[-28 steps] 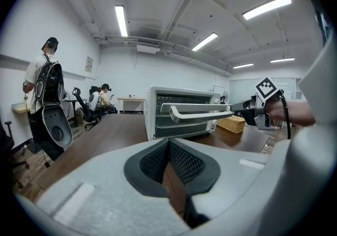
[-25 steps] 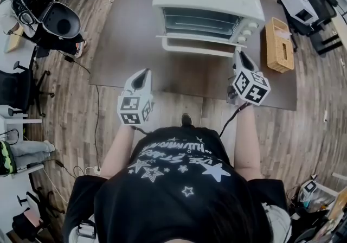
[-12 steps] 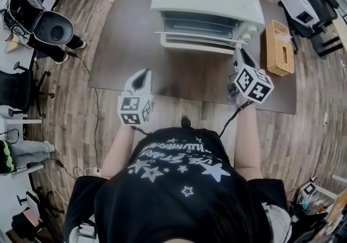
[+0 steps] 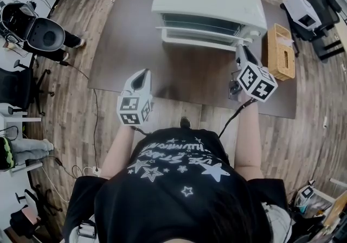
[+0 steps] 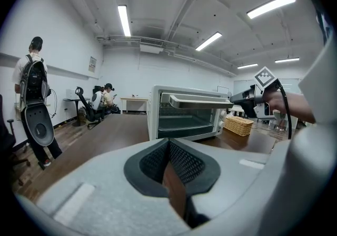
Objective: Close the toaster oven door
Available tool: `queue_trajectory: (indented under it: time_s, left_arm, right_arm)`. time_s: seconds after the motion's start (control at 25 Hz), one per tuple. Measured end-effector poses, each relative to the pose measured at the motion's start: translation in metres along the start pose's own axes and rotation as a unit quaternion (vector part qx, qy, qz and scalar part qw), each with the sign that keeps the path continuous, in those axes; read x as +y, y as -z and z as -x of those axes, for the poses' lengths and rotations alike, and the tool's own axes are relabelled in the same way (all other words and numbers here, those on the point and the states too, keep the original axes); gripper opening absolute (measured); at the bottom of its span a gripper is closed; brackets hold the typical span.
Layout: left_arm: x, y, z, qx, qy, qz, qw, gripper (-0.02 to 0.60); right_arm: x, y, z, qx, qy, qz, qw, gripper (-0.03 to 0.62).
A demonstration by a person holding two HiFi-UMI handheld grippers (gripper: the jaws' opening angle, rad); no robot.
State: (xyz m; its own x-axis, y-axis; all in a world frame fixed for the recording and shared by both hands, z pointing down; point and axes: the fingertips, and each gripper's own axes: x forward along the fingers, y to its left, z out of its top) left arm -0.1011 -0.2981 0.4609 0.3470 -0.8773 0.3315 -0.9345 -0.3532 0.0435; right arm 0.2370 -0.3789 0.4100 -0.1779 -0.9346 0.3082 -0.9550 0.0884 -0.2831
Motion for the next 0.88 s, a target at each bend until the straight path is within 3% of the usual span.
queue_trajectory:
  time_s: [0.88]
  left_arm:
    - [0.002, -0.006, -0.024, 0.0, -0.015, 0.004, 0.9999, 0.009]
  right_arm:
    - [-0.009, -0.028, -0.029, -0.009, -0.014, -0.018, 1.0, 0.077]
